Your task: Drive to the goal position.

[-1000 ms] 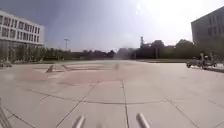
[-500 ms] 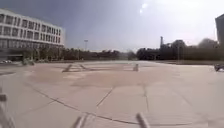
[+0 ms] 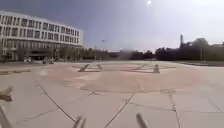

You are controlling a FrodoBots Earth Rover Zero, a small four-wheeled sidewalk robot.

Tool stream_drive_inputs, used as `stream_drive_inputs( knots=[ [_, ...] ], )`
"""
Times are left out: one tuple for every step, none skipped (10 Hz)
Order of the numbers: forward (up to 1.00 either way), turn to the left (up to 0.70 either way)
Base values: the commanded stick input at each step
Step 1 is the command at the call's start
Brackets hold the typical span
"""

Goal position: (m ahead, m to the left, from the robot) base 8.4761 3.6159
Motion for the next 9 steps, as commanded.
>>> stream_drive_inputs(
  knots=[
    [1.0, 0.0],
    [1.0, 0.0],
    [1.0, 0.0],
    [1.0, 0.0],
    [1.0, 0.0],
    [1.0, 0.0],
    [1.0, 0.0],
    [1.0, 0.0],
    [1.0, 0.0]
  ],
)
